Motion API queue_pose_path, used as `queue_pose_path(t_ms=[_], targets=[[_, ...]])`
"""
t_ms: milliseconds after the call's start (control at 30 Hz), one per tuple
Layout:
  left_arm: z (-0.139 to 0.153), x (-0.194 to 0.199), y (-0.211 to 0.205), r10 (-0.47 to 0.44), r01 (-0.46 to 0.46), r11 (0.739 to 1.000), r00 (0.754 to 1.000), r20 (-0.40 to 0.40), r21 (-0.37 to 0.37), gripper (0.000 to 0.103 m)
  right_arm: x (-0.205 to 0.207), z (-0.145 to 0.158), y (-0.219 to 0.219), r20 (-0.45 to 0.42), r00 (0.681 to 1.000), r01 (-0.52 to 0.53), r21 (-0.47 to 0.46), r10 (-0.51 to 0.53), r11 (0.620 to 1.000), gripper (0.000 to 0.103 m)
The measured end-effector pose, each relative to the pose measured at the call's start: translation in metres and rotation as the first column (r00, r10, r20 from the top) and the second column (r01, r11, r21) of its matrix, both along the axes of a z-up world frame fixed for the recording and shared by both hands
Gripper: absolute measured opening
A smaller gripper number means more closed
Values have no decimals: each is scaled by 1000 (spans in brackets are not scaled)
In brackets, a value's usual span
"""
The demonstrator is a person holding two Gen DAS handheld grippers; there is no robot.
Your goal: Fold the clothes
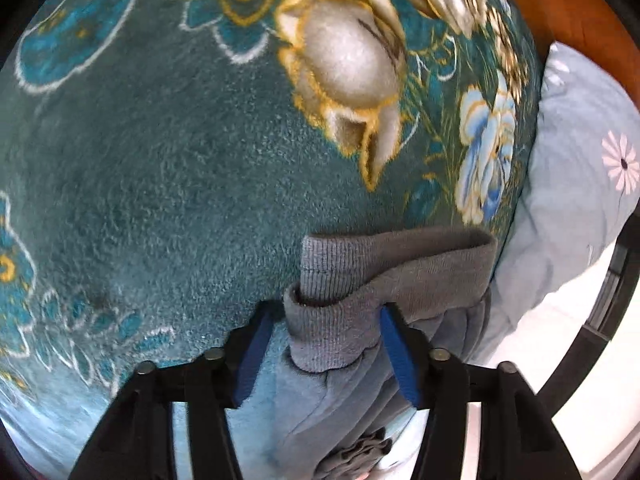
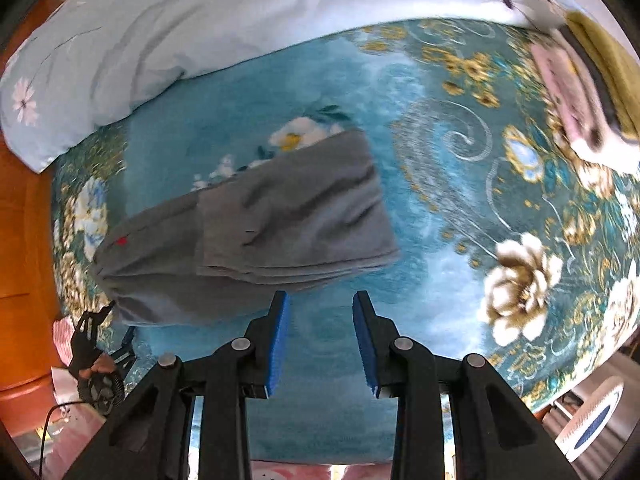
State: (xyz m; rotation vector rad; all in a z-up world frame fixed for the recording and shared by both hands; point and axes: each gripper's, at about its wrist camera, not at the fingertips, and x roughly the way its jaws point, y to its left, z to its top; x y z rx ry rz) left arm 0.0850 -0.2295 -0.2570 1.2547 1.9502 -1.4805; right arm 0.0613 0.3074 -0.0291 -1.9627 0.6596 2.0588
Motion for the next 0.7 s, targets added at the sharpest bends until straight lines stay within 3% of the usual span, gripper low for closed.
queue_pose_path(t_ms=[100,200,333,433,700], targets=[[7,-6,1,-16,18,999,998,53,-34,29,-11,0,-12,-11,999,-40,-11,39,999,33],[26,-19,3,-101,108,989,992,78,-104,21,-15,1,-21,-22,998,-60,-26,60,998,33],[67,-38,10,-252,260,937,966,64,-235,19,-12,3,-28,-35,997,-74,-47,73,996,33],[100,-48,23,-354,355,879,933,62,-318,19,-7,8,-27,-62,996,-68,-72,63,995,33],[203,-78,86,-572,517,664,816,78,-540,19,12,25,3,-164,986,-11,-136,-11,991,33]])
